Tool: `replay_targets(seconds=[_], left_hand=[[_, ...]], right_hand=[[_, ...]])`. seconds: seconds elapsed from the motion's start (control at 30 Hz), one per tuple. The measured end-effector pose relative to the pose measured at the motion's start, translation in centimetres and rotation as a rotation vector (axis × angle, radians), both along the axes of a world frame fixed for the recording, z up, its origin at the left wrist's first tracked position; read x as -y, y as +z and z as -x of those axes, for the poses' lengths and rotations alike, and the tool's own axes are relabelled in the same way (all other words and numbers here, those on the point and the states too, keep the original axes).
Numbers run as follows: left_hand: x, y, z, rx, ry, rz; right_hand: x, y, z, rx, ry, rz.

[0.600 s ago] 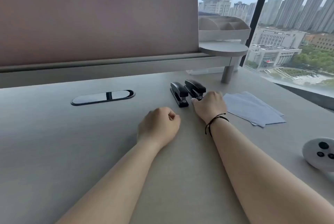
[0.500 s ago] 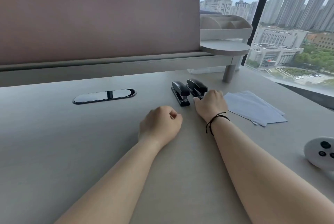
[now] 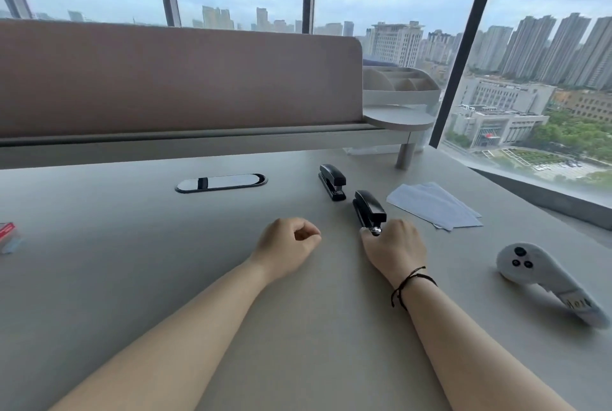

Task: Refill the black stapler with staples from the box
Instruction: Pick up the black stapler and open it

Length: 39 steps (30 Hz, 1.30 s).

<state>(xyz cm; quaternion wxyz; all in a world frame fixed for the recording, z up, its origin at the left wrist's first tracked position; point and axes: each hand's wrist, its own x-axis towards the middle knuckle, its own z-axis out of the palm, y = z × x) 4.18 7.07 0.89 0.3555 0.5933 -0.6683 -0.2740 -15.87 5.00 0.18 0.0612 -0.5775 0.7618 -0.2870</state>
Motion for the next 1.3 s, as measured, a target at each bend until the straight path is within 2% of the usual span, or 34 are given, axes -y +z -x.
replay_targets(seconds=[0.33,0.73,0.9,1.07,1.3], left_hand=[[-12.5,0.0,-6.3,-0.038,0.013,-0.034],[-24.7,1.7,-10.3,0.083,0.086,0.06],[-28.7,2.7,-11.2,0.19,0.03,0.13],[-31.5,3.0,-11.6,0.287,-0.088,0.089],[-32.7,2.6,-11.1,0.323,-0.106,0.116]], right_hand=[[-14.3,0.2,-2.5,-0.005,0.232,-0.01],[-24.1,0.6,-6.5,-0.008,0.56,0.025],[-27.1,1.0,-7.5,0.019,0.765,-0.055],[-28.3,1.0,-8.5,0.024,0.982,-0.094],[-28.9,1.0,-10.0,0.065,1.09,-0.098]])
